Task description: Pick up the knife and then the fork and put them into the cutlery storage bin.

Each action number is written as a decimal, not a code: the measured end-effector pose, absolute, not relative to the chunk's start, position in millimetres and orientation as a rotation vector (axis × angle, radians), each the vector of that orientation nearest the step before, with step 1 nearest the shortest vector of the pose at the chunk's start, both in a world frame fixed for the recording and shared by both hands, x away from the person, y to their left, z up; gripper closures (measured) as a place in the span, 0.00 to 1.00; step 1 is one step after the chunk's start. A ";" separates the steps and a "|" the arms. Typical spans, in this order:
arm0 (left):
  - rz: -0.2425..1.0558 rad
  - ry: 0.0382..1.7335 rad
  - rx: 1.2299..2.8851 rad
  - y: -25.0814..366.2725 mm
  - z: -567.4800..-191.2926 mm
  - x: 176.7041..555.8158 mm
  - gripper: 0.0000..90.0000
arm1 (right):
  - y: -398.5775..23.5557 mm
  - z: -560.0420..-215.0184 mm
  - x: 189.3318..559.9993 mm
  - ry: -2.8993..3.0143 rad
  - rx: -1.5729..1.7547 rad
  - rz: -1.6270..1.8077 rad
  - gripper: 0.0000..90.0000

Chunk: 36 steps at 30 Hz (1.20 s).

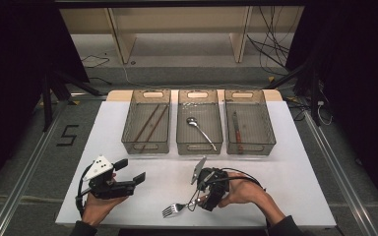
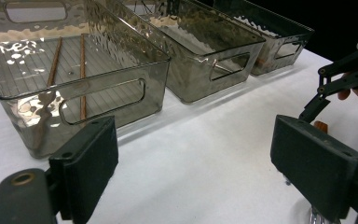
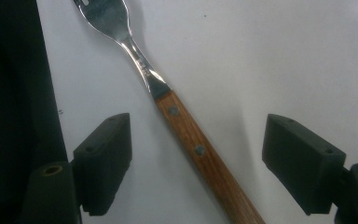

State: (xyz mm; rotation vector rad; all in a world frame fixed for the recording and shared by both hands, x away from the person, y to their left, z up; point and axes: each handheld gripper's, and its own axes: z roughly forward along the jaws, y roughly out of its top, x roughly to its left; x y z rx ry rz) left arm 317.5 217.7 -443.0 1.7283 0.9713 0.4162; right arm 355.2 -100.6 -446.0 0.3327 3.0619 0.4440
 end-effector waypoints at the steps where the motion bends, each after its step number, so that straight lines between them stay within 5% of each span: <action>1: 0.417 0.971 1.730 217.7 -443.0 317.6 0.16 | -100.1 -446.6 354.8 3.065 0.338 0.431 0.30; 11: 0.416 0.970 1.730 217.8 -443.0 317.6 0.16 | -96.3 -451.9 354.3 3.077 0.289 0.364 0.49; 36: 0.414 0.970 1.733 217.3 -443.2 317.5 0.16 | -88.3 -456.6 350.2 3.101 0.190 0.289 0.78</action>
